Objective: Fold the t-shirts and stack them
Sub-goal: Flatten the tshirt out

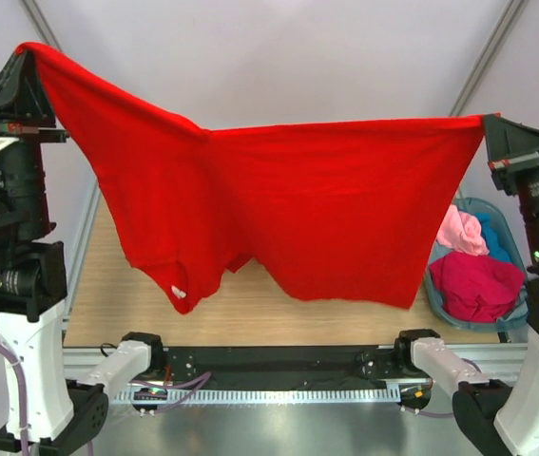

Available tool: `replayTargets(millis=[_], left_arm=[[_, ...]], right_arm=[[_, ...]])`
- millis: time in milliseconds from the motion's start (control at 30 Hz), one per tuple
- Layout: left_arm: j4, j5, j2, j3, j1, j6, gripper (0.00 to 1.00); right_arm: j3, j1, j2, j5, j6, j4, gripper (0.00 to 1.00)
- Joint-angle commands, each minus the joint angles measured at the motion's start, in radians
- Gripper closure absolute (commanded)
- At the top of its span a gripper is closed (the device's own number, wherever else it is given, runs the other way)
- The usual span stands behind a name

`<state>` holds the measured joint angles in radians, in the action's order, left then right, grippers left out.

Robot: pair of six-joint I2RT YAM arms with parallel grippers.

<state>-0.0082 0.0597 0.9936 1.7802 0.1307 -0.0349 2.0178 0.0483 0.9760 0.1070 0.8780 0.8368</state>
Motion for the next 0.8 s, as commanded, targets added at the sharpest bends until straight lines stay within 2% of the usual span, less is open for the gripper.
replayTargets(millis=[0, 67, 133, 167, 200, 300, 333, 533, 767], left_arm=[[-0.061, 0.009, 0.079, -0.045, -0.005, -0.035, 1.0], [-0.033, 0.043, 0.112, -0.138, -0.005, -0.066, 1.0], [-0.019, 0.063, 0.141, -0.157, -0.005, -0.097, 1.0], [-0.012, 0.063, 0.166, -0.147, -0.005, -0.1, 1.0], [-0.001, 0.06, 0.177, -0.136, -0.005, -0.099, 1.0], [-0.003, 0.016, 0.22, -0.044, -0.003, -0.086, 1.0], [-0.003, 0.012, 0.226, -0.024, -0.003, -0.074, 1.0], [-0.009, 0.019, 0.2, 0.111, -0.003, -0.046, 1.0], [-0.056, 0.022, 0.047, 0.143, -0.003, -0.091, 1.0]], right_arm=[[-0.102, -0.005, 0.117, 0.109, -0.016, -0.111, 0.99], [-0.125, -0.005, 0.188, 0.123, -0.027, -0.162, 0.99], [-0.133, -0.005, 0.284, 0.12, -0.049, -0.256, 0.99], [-0.117, -0.005, 0.312, 0.046, -0.065, -0.306, 0.99], [-0.085, -0.004, 0.351, 0.014, -0.077, -0.355, 0.99], [0.166, 0.002, 0.47, -0.053, -0.134, -0.335, 0.99], [0.183, 0.002, 0.48, -0.047, -0.137, -0.338, 0.99], [0.228, 0.001, 0.388, -0.027, -0.082, -0.277, 0.99], [0.142, 0.002, 0.124, 0.02, -0.091, -0.07, 0.99]])
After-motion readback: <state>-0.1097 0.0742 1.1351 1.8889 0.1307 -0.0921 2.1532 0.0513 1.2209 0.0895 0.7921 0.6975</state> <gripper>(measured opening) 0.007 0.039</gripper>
